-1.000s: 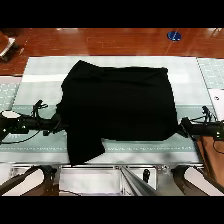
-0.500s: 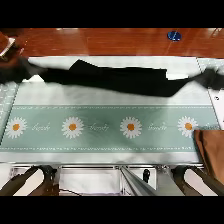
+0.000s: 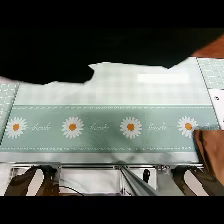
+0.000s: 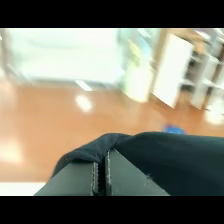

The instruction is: Fold the shirts.

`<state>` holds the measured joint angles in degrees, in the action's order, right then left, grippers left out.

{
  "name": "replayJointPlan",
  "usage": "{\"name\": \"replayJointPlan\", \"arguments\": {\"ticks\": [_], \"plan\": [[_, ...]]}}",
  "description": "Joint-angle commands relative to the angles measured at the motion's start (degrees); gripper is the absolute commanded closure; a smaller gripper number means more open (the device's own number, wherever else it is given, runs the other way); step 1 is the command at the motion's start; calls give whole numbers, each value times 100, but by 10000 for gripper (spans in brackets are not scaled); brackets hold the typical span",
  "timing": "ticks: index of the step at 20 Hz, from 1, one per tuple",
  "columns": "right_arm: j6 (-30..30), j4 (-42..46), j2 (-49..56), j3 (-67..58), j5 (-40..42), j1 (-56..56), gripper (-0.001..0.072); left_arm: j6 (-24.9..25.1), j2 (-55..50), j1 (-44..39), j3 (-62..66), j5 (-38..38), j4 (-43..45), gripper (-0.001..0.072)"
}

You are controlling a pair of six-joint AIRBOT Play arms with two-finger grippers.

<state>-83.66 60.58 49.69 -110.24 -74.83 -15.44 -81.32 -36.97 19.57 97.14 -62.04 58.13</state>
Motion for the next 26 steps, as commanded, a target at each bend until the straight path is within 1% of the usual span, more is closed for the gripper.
{"name": "replayJointPlan", "arguments": {"ticks": [1,3,5,8,10,12,14,15,17,18,19,21,23,25,26], "plan": [[-125,719,-673,-356,-721,37,691,-109,743,9,216,-382,1202,683],[-125,866,-903,-356,-1073,37,691,-214,905,-2,216,-505,1397,683],[-166,1012,-1019,-354,-1364,37,691,-214,955,-105,216,-520,1392,683],[-166,1016,-986,-208,-1460,37,691,-214,857,-304,37,-546,1388,683],[-170,868,-986,339,-1453,37,691,-216,769,-313,-420,-662,1390,683],[-208,662,-986,1239,-1394,39,691,-343,664,-315,-1145,-627,1362,683],[-105,461,-955,2323,-876,39,691,-334,396,-319,-1921,-389,922,683],[-22,358,-852,2771,-570,44,691,-245,170,-326,-2288,-162,610,683],[264,-2,-352,3423,83,44,691,-81,-468,-439,-2789,350,199,683],[402,-184,-4,3558,321,44,691,-52,-868,-551,-2876,535,186,683],[516,-337,444,3580,505,52,691,74,-1357,-660,-2870,688,181,683],[667,-468,1327,3578,1029,203,691,70,-2295,-890,-2822,1167,181,683],[684,-476,2221,3438,1547,398,691,66,-3224,-1117,-2647,1652,179,683],[634,-481,3067,3080,2037,560,691,9,-4076,-1294,-2330,1825,181,683],[516,-479,3460,2826,2216,610,691,-168,-4459,-1351,-2151,1845,179,683]]}}
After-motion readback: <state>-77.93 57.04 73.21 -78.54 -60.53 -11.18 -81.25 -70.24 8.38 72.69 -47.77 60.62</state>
